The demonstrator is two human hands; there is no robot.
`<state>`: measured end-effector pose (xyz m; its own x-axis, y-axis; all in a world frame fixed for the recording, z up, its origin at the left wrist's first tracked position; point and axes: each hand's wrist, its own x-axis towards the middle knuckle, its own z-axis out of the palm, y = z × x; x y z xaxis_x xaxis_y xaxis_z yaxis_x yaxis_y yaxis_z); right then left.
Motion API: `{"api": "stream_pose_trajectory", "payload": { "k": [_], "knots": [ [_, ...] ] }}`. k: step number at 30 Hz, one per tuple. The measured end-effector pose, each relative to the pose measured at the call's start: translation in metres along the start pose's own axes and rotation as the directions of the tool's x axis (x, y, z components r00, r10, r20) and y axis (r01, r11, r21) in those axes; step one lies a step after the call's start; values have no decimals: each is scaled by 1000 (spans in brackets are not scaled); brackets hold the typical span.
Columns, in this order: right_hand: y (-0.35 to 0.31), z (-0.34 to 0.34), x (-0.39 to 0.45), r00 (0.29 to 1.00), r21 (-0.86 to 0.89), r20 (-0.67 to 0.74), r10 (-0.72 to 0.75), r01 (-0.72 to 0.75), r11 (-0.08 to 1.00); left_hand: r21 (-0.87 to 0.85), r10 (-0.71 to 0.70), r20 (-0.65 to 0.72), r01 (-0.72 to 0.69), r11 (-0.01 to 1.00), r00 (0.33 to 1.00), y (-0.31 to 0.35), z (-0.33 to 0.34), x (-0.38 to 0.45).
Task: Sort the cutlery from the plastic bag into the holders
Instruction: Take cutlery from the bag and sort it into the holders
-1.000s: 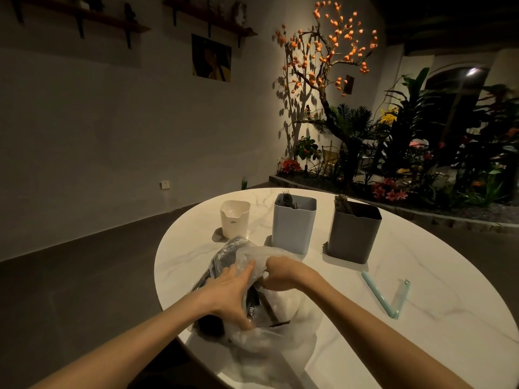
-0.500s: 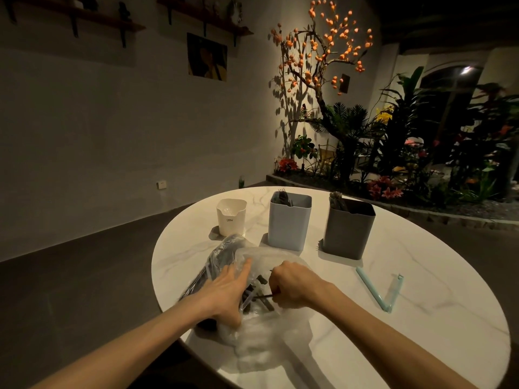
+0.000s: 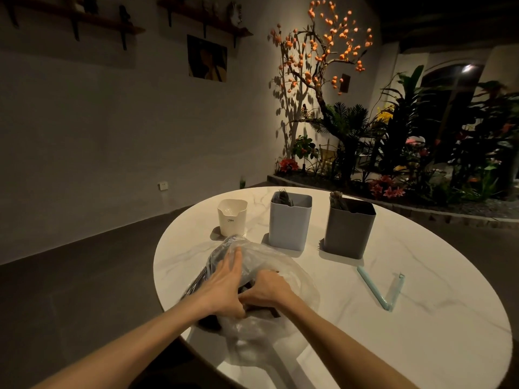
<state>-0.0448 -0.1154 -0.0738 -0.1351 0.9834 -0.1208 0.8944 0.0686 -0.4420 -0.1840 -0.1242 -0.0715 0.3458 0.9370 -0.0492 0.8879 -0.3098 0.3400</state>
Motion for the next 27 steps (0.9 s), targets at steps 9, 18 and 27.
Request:
{"api": "stream_pose_trajectory", "payload": {
  "k": [9,18,27],
  "knots": [
    [-4,8,10,993,193,79,83,-97,976,-2,-29,-1,29,1000,1000,-11,2,1],
    [2,-5,16,976,234,178,122,-162,959,47,-74,11,74,996,997,-17,2,1],
    [5,-15,7,949,262,275,156,-230,937,143,-104,-118,121,982,988,-12,6,-3]
  ]
}}
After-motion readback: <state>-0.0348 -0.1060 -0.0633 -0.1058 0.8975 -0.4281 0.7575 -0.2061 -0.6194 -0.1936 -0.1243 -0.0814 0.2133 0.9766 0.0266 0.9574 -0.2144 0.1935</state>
